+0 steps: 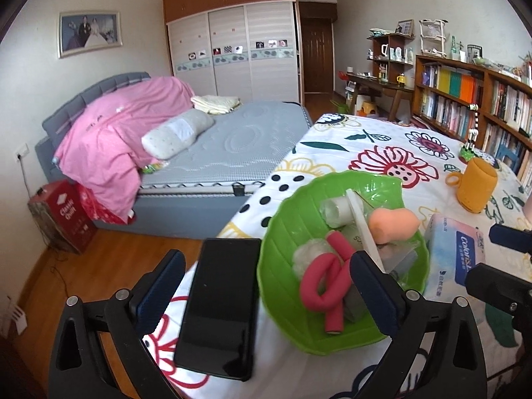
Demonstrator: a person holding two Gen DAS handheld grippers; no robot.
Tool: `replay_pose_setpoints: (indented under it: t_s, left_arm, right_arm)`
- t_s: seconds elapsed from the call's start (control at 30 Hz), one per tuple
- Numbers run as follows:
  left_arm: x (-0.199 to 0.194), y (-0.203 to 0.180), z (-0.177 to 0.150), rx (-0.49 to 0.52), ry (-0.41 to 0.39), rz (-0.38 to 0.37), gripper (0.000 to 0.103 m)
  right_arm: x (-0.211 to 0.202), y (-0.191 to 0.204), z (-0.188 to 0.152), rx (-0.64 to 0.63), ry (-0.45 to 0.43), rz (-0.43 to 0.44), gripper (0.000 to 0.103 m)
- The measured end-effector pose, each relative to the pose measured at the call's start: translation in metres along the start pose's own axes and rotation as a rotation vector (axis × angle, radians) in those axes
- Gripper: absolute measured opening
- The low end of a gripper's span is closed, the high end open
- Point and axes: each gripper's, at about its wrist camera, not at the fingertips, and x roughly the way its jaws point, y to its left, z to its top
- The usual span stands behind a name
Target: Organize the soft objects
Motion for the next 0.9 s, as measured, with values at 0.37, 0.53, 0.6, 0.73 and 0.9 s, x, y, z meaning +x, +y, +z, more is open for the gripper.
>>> replay_pose_setpoints:
  t_s: [0.37,0.53,0.6,0.73,0.9]
  left_arm:
    - [-0.008,-0.001,-0.003,0.03,-0.003,0.043,0.101]
    - [-0.009,-0.002,-0.007,0.044,0.004,0.052,0.101]
    - [-0.009,-0.003,-0.008,0.048,0.006,0.054,0.101]
    - [-0.009,-0.002,-0.009,0.048,0.006,0.056,0.101]
    - [-0.008,-0.002,-0.009,0.047,0.011,0.061,0.101]
  right_arm:
    - [-0.005,0.021,-0.005,-0.098,-0.038,-0.09,0.103]
    - [-0.004,0.021,-0.004,-0.089,-0.034,-0.081,0.103]
    - [-0.002,0.02,-0.003,-0.082,-0.026,-0.075,0.103]
    - [-0.001,0.022,-0.003,-0.082,-0.014,-0.068,0.103]
    - [0.001,0.029,-0.004,-0.108,-0.01,-0.07,0.103]
